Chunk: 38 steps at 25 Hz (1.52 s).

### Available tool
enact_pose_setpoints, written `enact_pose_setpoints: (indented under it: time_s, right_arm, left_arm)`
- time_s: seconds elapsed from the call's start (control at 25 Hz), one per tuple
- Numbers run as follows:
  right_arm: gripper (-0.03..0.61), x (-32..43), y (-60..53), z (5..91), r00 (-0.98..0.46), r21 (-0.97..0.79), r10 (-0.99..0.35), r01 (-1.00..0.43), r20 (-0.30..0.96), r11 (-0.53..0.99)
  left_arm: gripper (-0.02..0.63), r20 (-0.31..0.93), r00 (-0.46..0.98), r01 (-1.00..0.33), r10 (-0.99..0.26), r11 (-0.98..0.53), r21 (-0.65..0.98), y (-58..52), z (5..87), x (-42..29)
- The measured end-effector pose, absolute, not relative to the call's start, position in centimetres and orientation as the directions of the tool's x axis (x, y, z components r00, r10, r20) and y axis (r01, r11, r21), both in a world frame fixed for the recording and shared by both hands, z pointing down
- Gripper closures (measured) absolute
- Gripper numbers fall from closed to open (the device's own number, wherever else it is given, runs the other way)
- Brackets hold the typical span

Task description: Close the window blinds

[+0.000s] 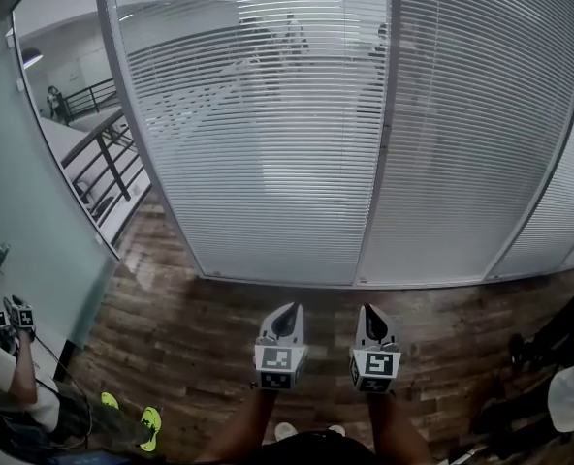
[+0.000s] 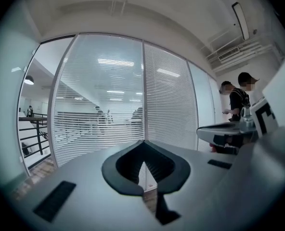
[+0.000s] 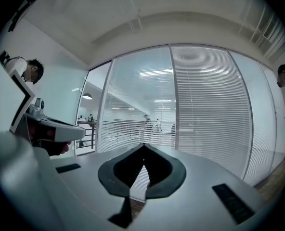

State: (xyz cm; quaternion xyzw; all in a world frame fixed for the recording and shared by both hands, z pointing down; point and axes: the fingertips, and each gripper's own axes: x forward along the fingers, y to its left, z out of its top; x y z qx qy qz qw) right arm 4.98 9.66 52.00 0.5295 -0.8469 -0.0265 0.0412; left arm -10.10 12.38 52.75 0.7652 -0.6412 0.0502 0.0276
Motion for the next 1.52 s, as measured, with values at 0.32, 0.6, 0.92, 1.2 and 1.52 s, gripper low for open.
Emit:
enact_pose_setpoints:
  time_s: [0.32,0.6,0.92,1.2,1.52]
  right_arm:
    - [0.577,5.0,8.8,53.2,-0.422,0.093,-0.904,-0.899,0.070,0.427]
    - [0.577,4.2,7.9,52.9,-0.367,0.095,-0.926,-0.922,0.087,0.374]
    - [0.577,4.1,5.1,53.7,-0.366,0.111,-0.928,-0.922,0.071,0.372]
    - [0.577,4.2,-1.6,53.3,-0.384,0.097,-0.920,-0.915,0.080,0.391]
    - [0.577,5.1,-8.4,55.7,-0.375,0.082,-0.919,-0.919,0.124,0.386]
  left_arm:
    - [0.612,0.161,0.167,-0.985,-0.973,-0.173,-0.021,11.7,53.8,-10.4]
    - [0.612,0.152,0.218,-0.974,-0.964,-0.224,-0.024,10.8,53.8,-11.4]
    - [0.612,0.133,0.257,-0.964,-0.957,-0.264,-0.036,7.6,54.1,-10.6]
    - [0.612,0.149,0.233,-0.972,-0.961,-0.235,0.002,0.7,54.2,-10.6]
    - [0.612,0.138,0.232,-0.971,-0.963,-0.237,-0.026,-6.1,55.2,-10.0]
